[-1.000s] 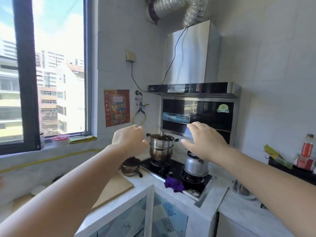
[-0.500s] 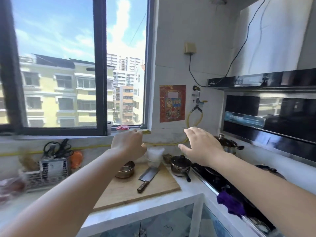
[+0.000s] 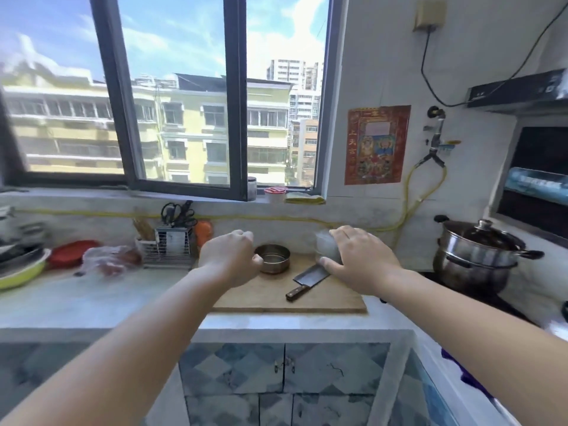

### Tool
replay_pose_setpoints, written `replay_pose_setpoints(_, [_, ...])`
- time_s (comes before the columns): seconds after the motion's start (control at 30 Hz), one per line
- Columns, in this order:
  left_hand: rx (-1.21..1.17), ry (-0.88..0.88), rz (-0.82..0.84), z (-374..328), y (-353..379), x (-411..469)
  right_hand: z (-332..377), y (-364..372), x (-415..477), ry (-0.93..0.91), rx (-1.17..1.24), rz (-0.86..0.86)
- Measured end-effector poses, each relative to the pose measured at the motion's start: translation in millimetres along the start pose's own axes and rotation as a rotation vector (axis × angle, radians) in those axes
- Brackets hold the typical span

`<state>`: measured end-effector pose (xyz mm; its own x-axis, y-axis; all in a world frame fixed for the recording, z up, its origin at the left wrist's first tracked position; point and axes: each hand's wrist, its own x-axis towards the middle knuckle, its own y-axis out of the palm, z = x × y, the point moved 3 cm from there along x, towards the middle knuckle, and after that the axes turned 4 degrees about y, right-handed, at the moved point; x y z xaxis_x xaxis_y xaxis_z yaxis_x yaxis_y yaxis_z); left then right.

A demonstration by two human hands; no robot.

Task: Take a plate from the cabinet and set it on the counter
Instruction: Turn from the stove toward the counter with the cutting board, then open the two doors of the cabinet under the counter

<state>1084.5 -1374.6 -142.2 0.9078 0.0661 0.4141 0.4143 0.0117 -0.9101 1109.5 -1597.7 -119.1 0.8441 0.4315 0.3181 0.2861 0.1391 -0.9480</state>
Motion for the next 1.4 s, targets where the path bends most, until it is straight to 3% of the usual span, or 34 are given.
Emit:
replay_pose_setpoints(0.43, [-0.008,-0.046,0.299,9.3,152.6,-28.8,-23.2,172.8,5.3,0.063,0.074,0.269])
replay_pose_setpoints(0.9, [-0.155,-0.120,0.658,62.4,388.3,-37.1,-20.8,404.1,20.1,0.171,0.104,0.605])
replay_pose_setpoints(1.17, [-0.251,-0.218,0.636,58.9,485.0,-43.2,-22.9,514.2,30.9,0.271,0.183,0.665])
replay_pose_setpoints(1.4, [-0.393,-0.433,0.639,52.2,565.3,-42.2,-36.9,599.4,51.4,0.349,0.322,0.662])
